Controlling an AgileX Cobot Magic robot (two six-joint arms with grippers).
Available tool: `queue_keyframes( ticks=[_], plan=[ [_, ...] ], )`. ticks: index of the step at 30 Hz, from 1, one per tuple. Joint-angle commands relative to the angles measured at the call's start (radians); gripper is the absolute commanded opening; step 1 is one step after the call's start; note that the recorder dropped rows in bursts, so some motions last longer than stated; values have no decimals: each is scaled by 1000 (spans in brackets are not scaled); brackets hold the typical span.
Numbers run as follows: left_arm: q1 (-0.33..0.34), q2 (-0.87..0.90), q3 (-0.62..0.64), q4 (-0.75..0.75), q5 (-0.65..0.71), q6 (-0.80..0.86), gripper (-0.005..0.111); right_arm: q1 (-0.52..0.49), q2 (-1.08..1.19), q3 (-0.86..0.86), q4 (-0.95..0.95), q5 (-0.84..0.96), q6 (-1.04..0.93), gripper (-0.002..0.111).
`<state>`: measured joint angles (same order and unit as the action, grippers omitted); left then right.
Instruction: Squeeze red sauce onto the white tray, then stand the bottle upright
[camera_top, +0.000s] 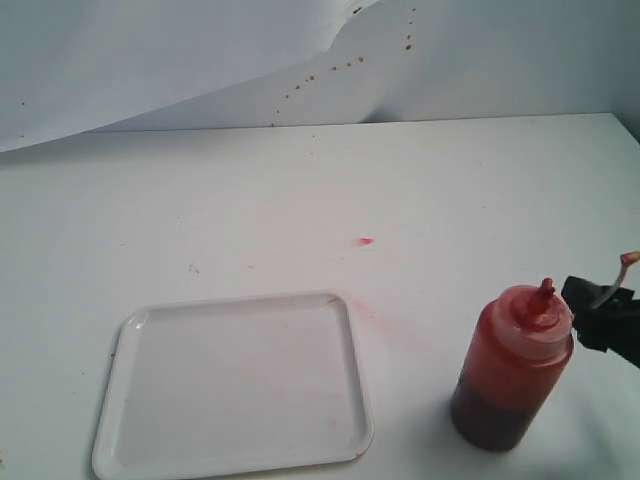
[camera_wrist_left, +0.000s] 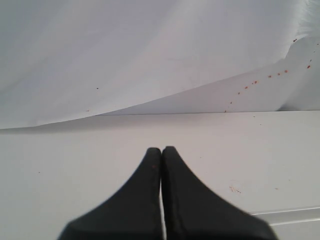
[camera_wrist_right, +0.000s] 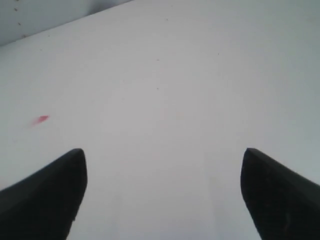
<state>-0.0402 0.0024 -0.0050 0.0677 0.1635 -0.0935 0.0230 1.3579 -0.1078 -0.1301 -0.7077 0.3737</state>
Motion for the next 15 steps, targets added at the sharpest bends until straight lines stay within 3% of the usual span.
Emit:
queue_keyframes(
  ticks=[1, 15],
  plan=[
    [0, -2, 5, -6, -2, -2, 0, 2, -25, -84, -1, 96, 1, 77],
    [0, -2, 5, -6, -2, -2, 0, -2, -157, -367, -2, 565, -109, 77]
  ],
)
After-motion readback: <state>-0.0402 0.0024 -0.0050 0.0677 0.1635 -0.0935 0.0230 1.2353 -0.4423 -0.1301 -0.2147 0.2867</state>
